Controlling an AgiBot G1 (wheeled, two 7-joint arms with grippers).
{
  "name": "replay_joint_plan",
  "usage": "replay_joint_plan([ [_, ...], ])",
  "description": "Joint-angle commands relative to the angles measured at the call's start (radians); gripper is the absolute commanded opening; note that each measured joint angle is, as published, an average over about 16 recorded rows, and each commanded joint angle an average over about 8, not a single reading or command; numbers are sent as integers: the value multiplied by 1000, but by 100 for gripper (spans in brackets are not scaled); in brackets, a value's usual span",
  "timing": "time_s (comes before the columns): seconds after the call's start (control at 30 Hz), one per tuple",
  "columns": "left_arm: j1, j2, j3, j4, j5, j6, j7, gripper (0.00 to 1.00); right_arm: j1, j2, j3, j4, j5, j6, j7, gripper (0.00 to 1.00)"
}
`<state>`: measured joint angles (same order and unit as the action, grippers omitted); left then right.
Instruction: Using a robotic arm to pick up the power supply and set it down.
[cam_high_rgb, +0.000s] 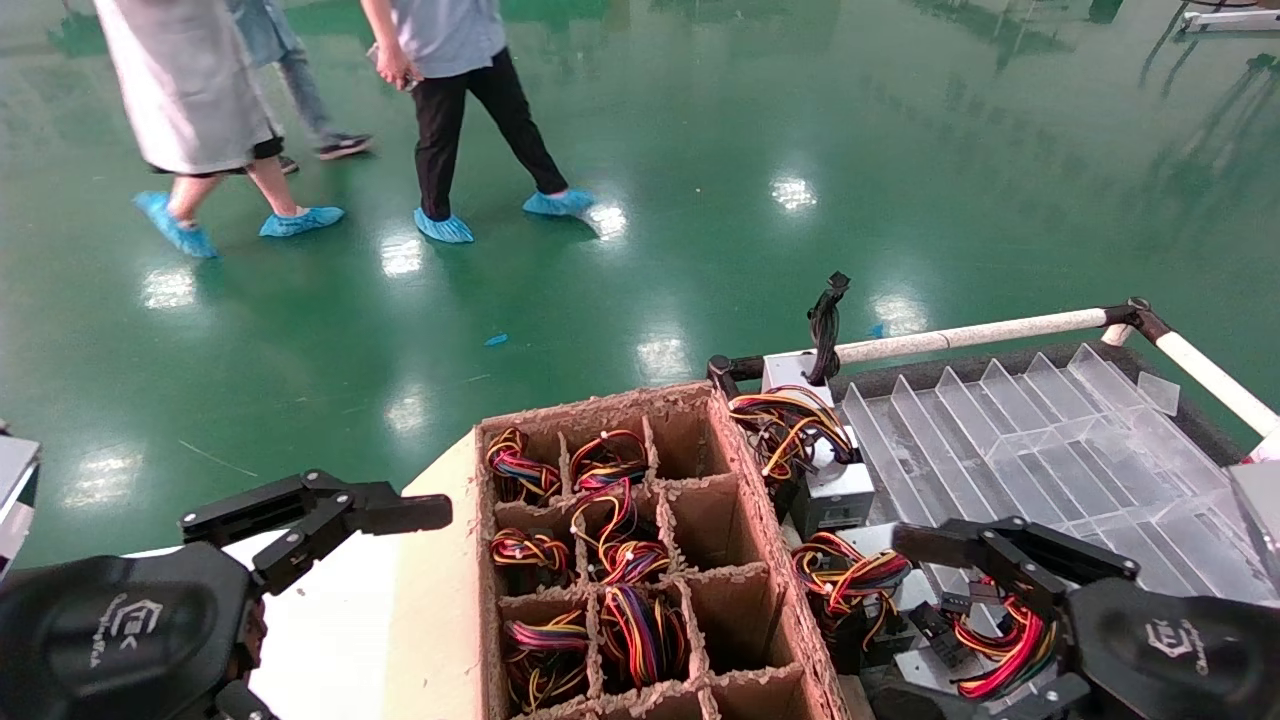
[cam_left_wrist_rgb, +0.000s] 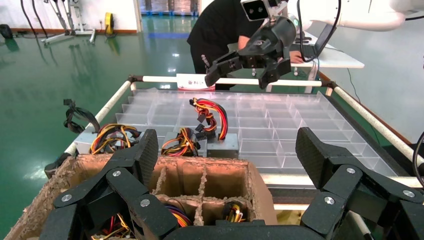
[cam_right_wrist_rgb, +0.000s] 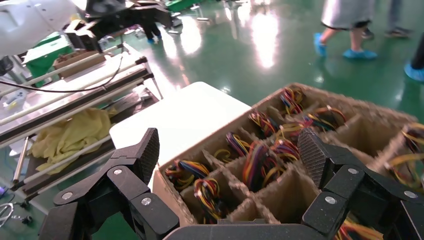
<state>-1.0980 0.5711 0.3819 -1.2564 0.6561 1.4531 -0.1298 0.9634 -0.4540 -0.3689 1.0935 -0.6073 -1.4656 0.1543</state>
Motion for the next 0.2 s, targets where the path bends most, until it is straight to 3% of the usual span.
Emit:
replay_joint_plan([
  [0.03, 0, 0, 0, 0, 0, 0, 0, 100, 10, -14, 8, 18, -11, -3, 3, 100],
  [0.2, 0, 0, 0, 0, 0, 0, 0, 100, 25, -35, 20, 42, -27, -7, 7, 100],
])
